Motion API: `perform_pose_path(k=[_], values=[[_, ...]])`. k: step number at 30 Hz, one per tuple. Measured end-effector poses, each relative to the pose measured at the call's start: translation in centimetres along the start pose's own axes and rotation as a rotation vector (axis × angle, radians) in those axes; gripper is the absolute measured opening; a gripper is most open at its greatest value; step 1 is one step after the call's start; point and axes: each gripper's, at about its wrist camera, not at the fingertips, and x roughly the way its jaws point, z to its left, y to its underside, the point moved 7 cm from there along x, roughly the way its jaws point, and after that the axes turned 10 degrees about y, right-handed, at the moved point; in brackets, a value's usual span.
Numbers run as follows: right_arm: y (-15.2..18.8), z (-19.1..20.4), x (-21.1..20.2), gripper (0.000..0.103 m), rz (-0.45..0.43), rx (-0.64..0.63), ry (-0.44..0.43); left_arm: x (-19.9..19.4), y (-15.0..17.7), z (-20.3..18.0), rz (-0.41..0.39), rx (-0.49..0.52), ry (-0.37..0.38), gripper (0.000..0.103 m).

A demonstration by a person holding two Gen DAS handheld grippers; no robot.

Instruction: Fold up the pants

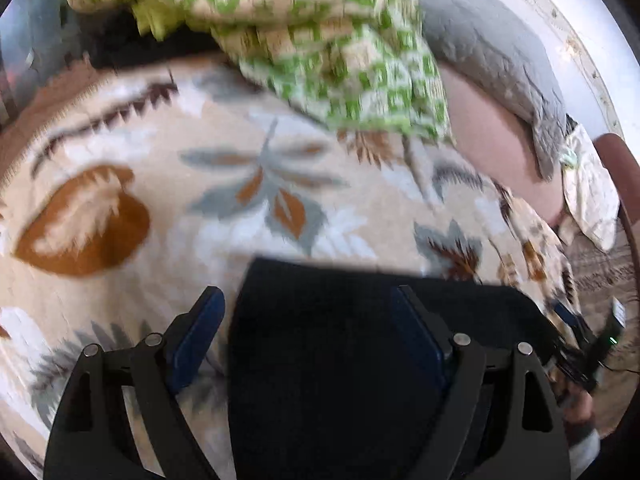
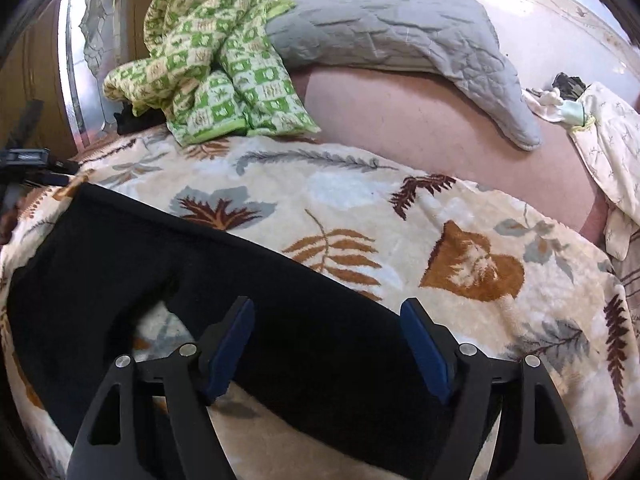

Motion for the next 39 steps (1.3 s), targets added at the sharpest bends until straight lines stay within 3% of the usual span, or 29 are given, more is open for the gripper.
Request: perform_pose_path(k=[6,12,16,18,21,22,23,24,25,26,27,28,29,31,36,39], values=[[0.9,0.2,2.1,0.077,0.043,-0.033,-0.004,0.9,1.8,-0.5,0.027,-0.137,0.111,0.086],[0.8,-0.7,3.3,0.082,0.056,-0.081,-0.006,3.8,0.0,-3.5,-0.01,-0.051,0.022,0.086],[1.2,-0.7,4.6,0.082,0.099,-0.143,-0.048,6.8,-0.6,-3.2,0.03,-0.017,-0.078,0.09],[1.3,-0.9,5.4,0.082,0.115,-0.176,-0.036,7.7,-0.7,-2.6,0.043,-0.036,-0.092,0.09],[1.4,-1.4,6.7,0.081,0.157,-0.148,-0.084,8.1,-1.4,-2.2,0.024,-0.053,-0.081,0.09],[1.6,-1.4,7.2,0.076,0.177,-0.145,-0.093,8.2,-1.6,-2.1,0.018,-0.058,-0.076,0.09],[1.9,-1.3,7.6,0.061,0.196,-0.153,-0.108,8.4,-1.7,-2.1,0.016,-0.062,-0.076,0.09],[1.9,-1.1,7.7,0.051,0.194,-0.155,-0.13,8.5,-1.8,-2.0,0.005,-0.058,-0.082,0.08],[1.7,-1.0,7.5,0.023,0.177,-0.147,-0.137,8.5,-1.9,-2.0,-0.003,-0.042,-0.102,0.059],[1.5,-1.0,7.4,0.011,0.169,-0.144,-0.116,8.4,-2.0,-1.9,-0.004,-0.017,-0.139,0.048],[1.3,-0.9,7.1,0.011,0.164,-0.142,-0.106,8.3,-2.0,-1.8,-0.003,-0.011,-0.154,0.035],[1.0,-0.7,6.6,0.009,0.144,-0.143,-0.089,7.9,-2.0,-1.5,-0.008,-0.022,-0.138,0.015],[0.8,-0.4,5.7,0.009,0.116,-0.159,-0.068,7.6,-1.8,-1.3,-0.006,-0.039,-0.111,0.006],[0.1,-0.1,3.8,0.008,0.068,-0.187,-0.026,6.4,-1.3,-1.5,-0.011,-0.088,-0.001,0.003],[-1.4,0.3,-5.3,0.008,-0.112,-0.214,0.026,1.4,1.3,-2.7,-0.057,-0.059,0.074,0.003],[0.3,1.3,-11.5,0.008,-0.189,-0.281,0.055,-1.8,4.0,-3.9,-0.083,-0.033,0.122,0.003]])
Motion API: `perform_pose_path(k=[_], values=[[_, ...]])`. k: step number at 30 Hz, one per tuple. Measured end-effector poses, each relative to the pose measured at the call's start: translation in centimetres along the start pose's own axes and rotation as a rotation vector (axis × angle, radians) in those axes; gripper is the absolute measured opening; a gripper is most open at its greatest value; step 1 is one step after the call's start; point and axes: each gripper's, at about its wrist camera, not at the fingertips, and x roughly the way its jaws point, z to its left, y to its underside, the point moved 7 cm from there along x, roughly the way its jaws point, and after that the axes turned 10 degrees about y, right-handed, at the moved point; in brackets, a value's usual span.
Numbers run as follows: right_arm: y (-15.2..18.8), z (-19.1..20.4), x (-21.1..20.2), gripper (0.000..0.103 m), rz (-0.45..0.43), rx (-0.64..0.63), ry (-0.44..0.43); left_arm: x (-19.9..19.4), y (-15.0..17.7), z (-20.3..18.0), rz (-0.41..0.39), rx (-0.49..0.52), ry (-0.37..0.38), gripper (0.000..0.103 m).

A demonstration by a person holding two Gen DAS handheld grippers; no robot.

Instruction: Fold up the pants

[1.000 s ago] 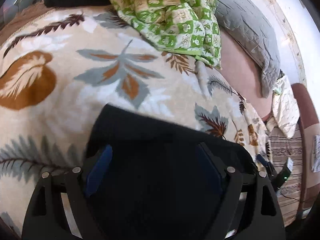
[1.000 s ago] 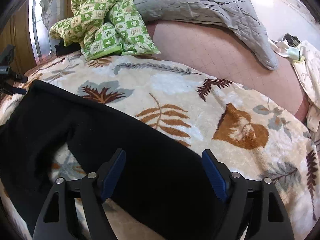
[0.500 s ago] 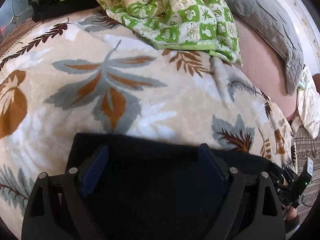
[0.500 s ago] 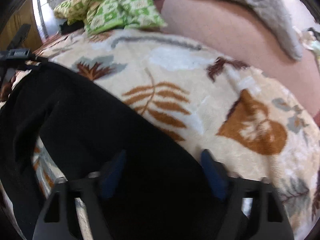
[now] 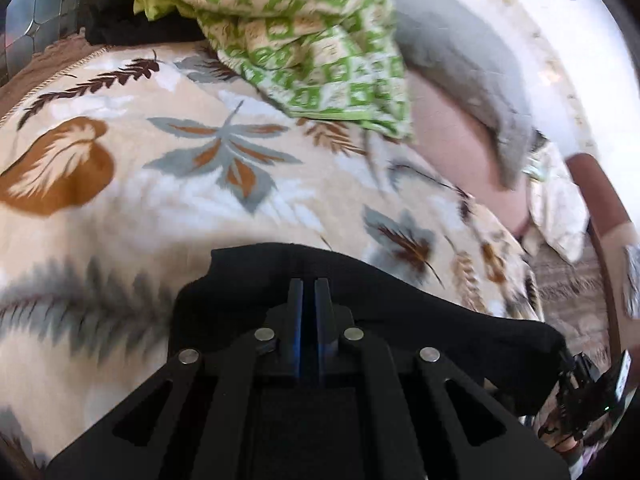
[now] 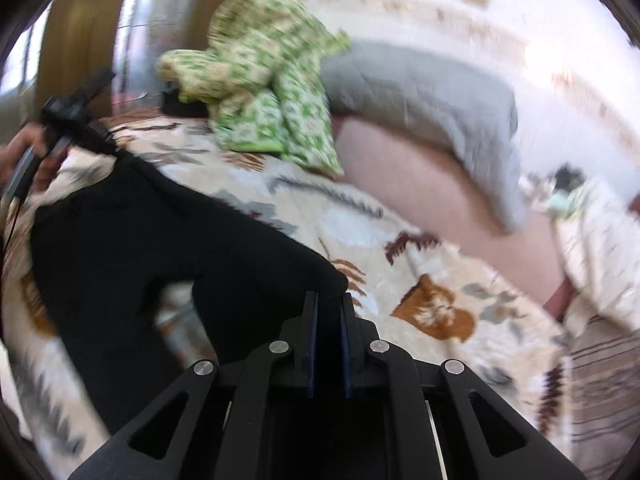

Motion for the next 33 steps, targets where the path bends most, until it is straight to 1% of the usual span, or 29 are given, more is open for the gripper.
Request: perform_pose_path(k=[2,3,4,6,8,9,11,13,14,15,16,17,18,19,21,23,24,25,27,28,30,31,32,33], values=[[1.6,1.2,-3.4,0.008,-0.007,-0.053,0.008,-1.6,2.5,-0.3,0.003,0.01,0.015,0.003],[3.1,2.1,-5.1,0.008,0.004,-0.081,0.001,-2.0,3.6,-0.1,0.013,0.004,0.02,0.003],[4.1,2.7,-6.0,0.008,0.019,-0.096,-0.009,-2.4,4.9,0.2,0.025,-0.003,0.021,0.003],[8.0,4.5,-7.5,0.007,0.098,-0.111,-0.053,-2.6,7.7,1.2,0.049,-0.013,-0.002,0.003],[10.9,5.9,-7.7,0.007,0.154,-0.116,-0.082,-2.6,10.1,2.5,0.077,-0.04,-0.015,0.003],[12.3,6.7,-7.3,0.007,0.188,-0.126,-0.081,-2.7,10.8,3.0,0.081,-0.057,-0.013,0.003],[13.4,7.4,-7.0,0.007,0.214,-0.122,-0.092,-3.3,11.5,3.4,0.075,-0.071,-0.011,0.003],[13.4,7.6,-7.3,0.009,0.213,-0.126,-0.081,-4.4,11.3,3.0,0.052,-0.053,-0.016,0.003],[13.2,7.4,-7.5,0.013,0.215,-0.125,-0.075,-4.9,11.1,2.8,0.038,-0.036,-0.029,0.005],[12.9,7.2,-7.7,0.018,0.216,-0.12,-0.066,-5.4,10.8,2.6,0.022,-0.013,-0.046,0.013],[12.4,6.7,-8.0,0.035,0.208,-0.107,-0.052,-6.0,10.4,2.2,0.0,0.013,-0.061,0.033],[11.6,6.2,-8.4,0.06,0.188,-0.084,-0.043,-6.2,10.0,2.0,-0.012,0.021,-0.065,0.049],[10.7,5.8,-9.0,0.07,0.163,-0.045,-0.04,-6.4,9.6,1.9,-0.033,0.017,-0.062,0.077],[10.2,5.7,-9.3,0.078,0.145,-0.016,-0.05,-6.5,9.2,2.1,-0.058,0.005,-0.061,0.082],[8.5,6.5,-9.9,0.077,0.099,0.031,-0.093,-6.2,8.6,2.5,-0.071,-0.01,-0.087,0.082],[7.4,8.0,-9.7,0.077,0.071,0.007,-0.1,-5.5,8.1,3.2,-0.059,-0.031,-0.117,0.082],[7.1,9.2,-9.3,0.077,0.064,-0.027,-0.1,-5.0,7.8,3.6,-0.053,-0.05,-0.132,0.082],[7.1,10.1,-8.9,0.077,0.067,-0.061,-0.089,-4.5,7.6,3.9,-0.049,-0.069,-0.14,0.082],[7.5,11.7,-7.2,0.077,0.075,-0.145,-0.031,-3.8,7.3,4.4,-0.052,-0.09,-0.149,0.082],[7.6,12.0,-6.7,0.076,0.07,-0.156,-0.016,-3.4,7.0,4.6,-0.059,-0.101,-0.151,0.082],[7.6,12.2,-5.5,0.074,0.054,-0.161,0.023,-2.3,6.4,4.5,-0.068,-0.113,-0.119,0.081],[7.4,12.3,-5.0,0.059,0.047,-0.162,0.03,-1.8,6.3,4.3,-0.064,-0.109,-0.111,0.064],[7.2,12.4,-4.4,0.027,0.046,-0.16,0.035,-1.5,6.2,4.2,-0.054,-0.101,-0.113,0.046],[6.9,12.3,-3.6,0.013,0.06,-0.147,0.045,-1.2,6.3,4.0,-0.033,-0.089,-0.117,0.02]])
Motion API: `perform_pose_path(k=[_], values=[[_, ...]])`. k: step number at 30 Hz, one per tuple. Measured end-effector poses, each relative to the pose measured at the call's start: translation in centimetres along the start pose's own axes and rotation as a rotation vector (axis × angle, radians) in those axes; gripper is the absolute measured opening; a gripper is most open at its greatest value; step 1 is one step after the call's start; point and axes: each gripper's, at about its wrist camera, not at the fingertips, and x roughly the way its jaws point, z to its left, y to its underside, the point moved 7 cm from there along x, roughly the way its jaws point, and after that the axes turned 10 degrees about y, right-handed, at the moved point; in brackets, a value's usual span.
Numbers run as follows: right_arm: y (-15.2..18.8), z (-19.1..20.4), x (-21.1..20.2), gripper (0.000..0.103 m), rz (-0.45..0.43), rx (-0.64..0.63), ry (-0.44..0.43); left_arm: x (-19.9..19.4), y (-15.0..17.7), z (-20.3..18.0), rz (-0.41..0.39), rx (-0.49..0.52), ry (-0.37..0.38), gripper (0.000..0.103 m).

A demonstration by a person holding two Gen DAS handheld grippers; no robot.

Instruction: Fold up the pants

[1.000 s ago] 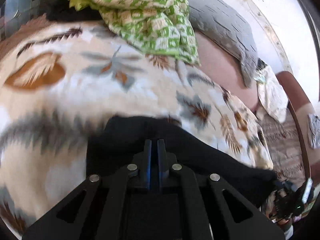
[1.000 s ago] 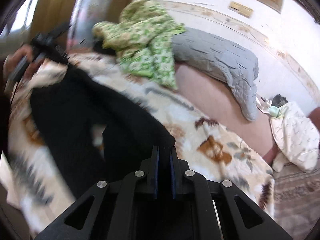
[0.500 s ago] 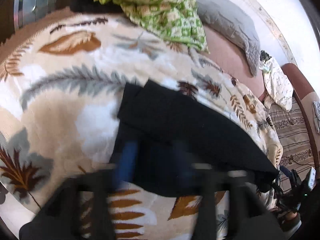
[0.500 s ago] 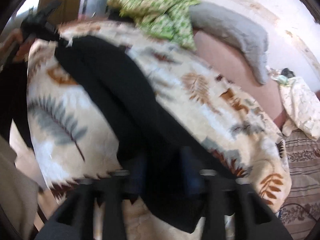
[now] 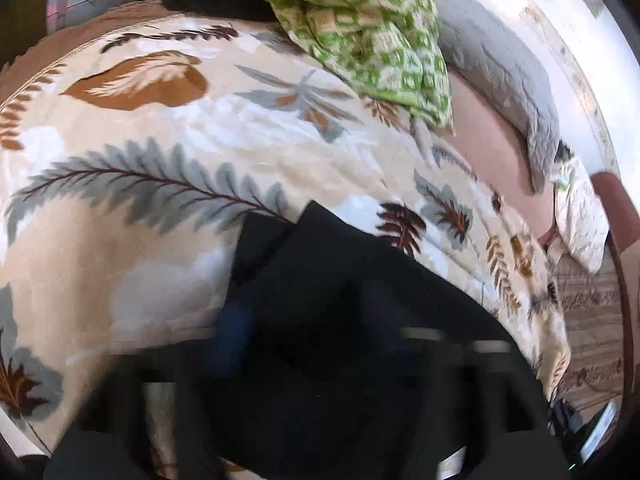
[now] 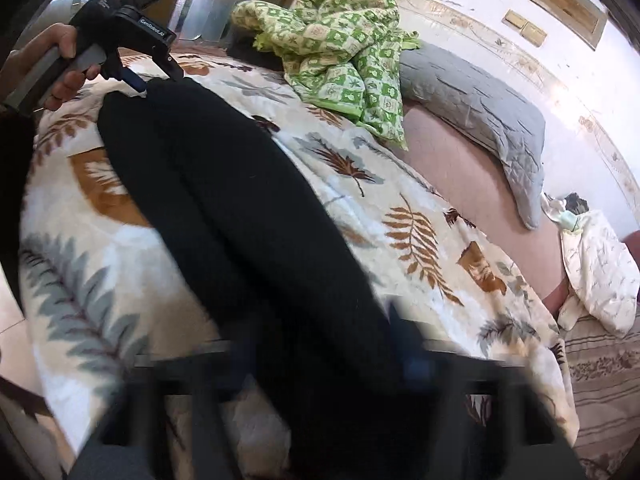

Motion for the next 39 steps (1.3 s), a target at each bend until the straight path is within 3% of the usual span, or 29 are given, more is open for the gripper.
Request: perform_pose_path(k=[2,6,10,12,14,16,19,22,25,28,30,31,33,35,39], values=[[-0.6,-1.0,0.7,0.009,0.015,0.08,-0.031,-0.7,0.2,-0.6,-0.001,0.026,0.028,0.013],[-1.4,-2.2,-1.8,0.009,-0.036,0.155,-0.078,-5.2,2.1,-1.6,-0.001,0.054,0.131,0.012],[0.3,0.1,-4.9,0.01,-0.064,0.066,-0.119,-5.6,5.8,1.1,0.06,0.055,0.045,0.012],[2.0,1.6,-3.9,0.017,-0.033,0.05,-0.119,-5.0,6.5,2.1,0.06,0.014,0.051,0.012],[3.3,2.4,-3.0,0.035,0.033,0.075,-0.136,-5.3,6.5,1.4,0.04,0.042,0.034,0.012],[4.0,1.8,-3.7,0.043,0.074,0.121,-0.157,-5.9,6.1,0.3,0.018,0.101,0.014,0.012],[4.9,-3.6,-7.0,0.069,0.051,0.284,-0.132,-6.1,5.3,-0.2,0.009,0.123,0.014,0.012],[7.8,-9.7,-8.0,0.07,0.109,0.447,-0.011,-5.4,4.8,0.0,0.016,0.104,0.015,0.012],[10.9,-14.2,-6.4,0.065,0.202,0.614,0.064,-4.6,5.0,0.1,0.031,0.092,0.003,0.012],[12.3,-14.4,-3.3,0.059,0.295,0.677,-0.002,-4.6,5.0,-0.1,0.03,0.1,-0.003,0.012],[12.6,-12.7,-1.6,0.034,0.339,0.669,-0.069,-4.5,4.9,0.0,0.033,0.09,0.002,0.012],[12.7,-11.7,-0.8,0.005,0.359,0.652,-0.1,-4.5,4.7,0.0,0.037,0.083,0.004,0.012],[12.7,-10.7,0.1,0.002,0.38,0.598,-0.081,-4.4,4.5,0.0,0.04,0.083,0.004,0.012],[11.8,-11.8,-0.6,0.001,0.332,0.617,-0.066,-4.7,4.2,-0.2,0.034,0.087,0.011,0.012],[11.5,-19.0,-3.3,0.001,0.19,0.78,0.115,-3.9,4.1,-0.4,0.051,0.07,0.037,0.012]])
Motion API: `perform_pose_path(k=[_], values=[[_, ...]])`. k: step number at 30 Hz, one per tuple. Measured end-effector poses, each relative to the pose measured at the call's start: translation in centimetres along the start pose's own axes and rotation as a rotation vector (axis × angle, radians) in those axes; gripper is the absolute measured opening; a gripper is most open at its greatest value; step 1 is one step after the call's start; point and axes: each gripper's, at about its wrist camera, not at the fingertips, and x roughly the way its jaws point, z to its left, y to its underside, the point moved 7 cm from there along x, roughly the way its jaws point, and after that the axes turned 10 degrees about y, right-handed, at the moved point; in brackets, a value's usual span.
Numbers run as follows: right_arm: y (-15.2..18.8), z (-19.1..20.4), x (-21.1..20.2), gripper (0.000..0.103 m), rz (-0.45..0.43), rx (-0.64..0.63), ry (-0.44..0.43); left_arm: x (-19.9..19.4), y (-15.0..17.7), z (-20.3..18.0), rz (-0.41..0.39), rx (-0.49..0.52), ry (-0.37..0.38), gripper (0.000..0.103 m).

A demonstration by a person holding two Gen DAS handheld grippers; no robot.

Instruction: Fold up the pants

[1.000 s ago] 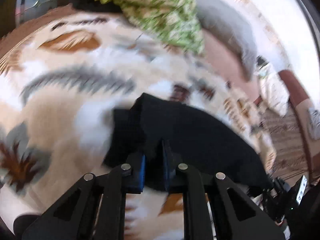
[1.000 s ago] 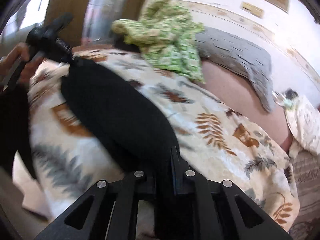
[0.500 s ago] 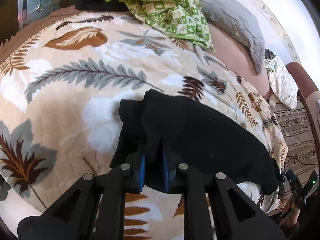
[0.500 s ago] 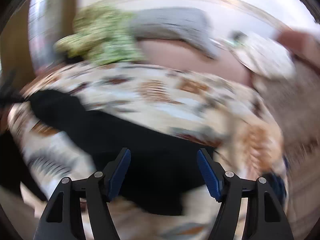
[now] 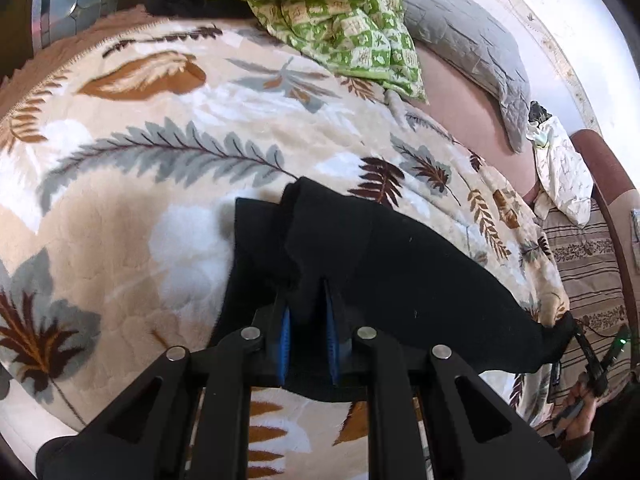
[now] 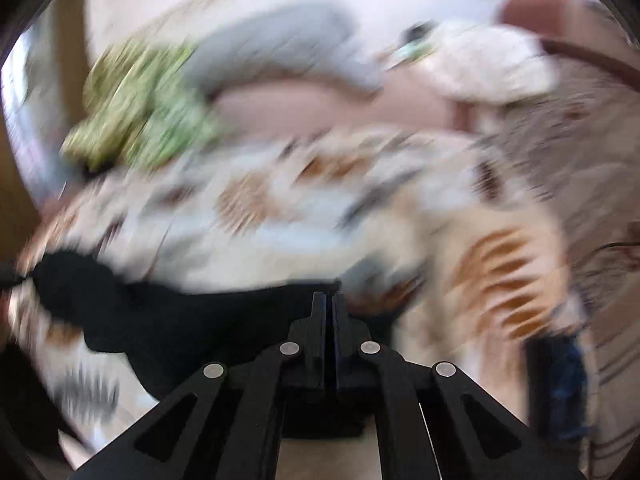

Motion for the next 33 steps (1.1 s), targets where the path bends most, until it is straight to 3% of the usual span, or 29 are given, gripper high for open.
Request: perform_pose_path(k=[4,7,10,15,17,18,19,21,25,32,33], values=[[1.0,-1.2,3.5,0.001,0.062,-0.044,0.131,0.7,0.6,-0.2,0.023,-0.001,-0.006,0.012],[3.4,-0.8,6.3,0.001,0.183,-0.089,0.173,0.4,0.3,0.1,0.032,-0.036,0.031,0.012],[3.1,-1.2,5.3,0.001,0.158,-0.058,0.157,0.0,-0.3,0.3,0.027,-0.052,0.044,0.012],[-0.8,-1.9,2.6,0.001,0.052,-0.006,0.108,-0.6,-0.7,0.1,0.013,-0.064,0.063,0.013],[-1.9,-1.6,1.9,0.001,0.026,-0.019,0.108,-1.3,-0.5,0.2,0.004,-0.076,0.085,0.02],[-2.1,-1.4,1.5,0.001,0.014,-0.025,0.104,-1.7,-0.4,0.1,0.001,-0.077,0.096,0.034],[-2.3,-1.3,1.4,0.001,0.007,-0.03,0.106,-2.4,-0.2,0.0,-0.007,-0.072,0.109,0.057],[-2.5,-1.2,1.4,0.001,-0.007,-0.029,0.111,-3.4,0.1,-0.3,-0.022,-0.066,0.125,0.075],[-2.3,-1.5,2.6,0.001,0.011,-0.004,0.109,-4.2,1.1,-0.7,-0.023,-0.016,0.076,0.083],[-2.3,-1.4,3.4,0.001,0.016,-0.003,0.108,-0.2,2.1,-1.1,0.071,0.021,0.013,0.081],[-2.3,-1.4,3.4,0.001,0.017,-0.006,0.109,0.4,2.1,-1.5,0.089,0.039,0.01,0.064]])
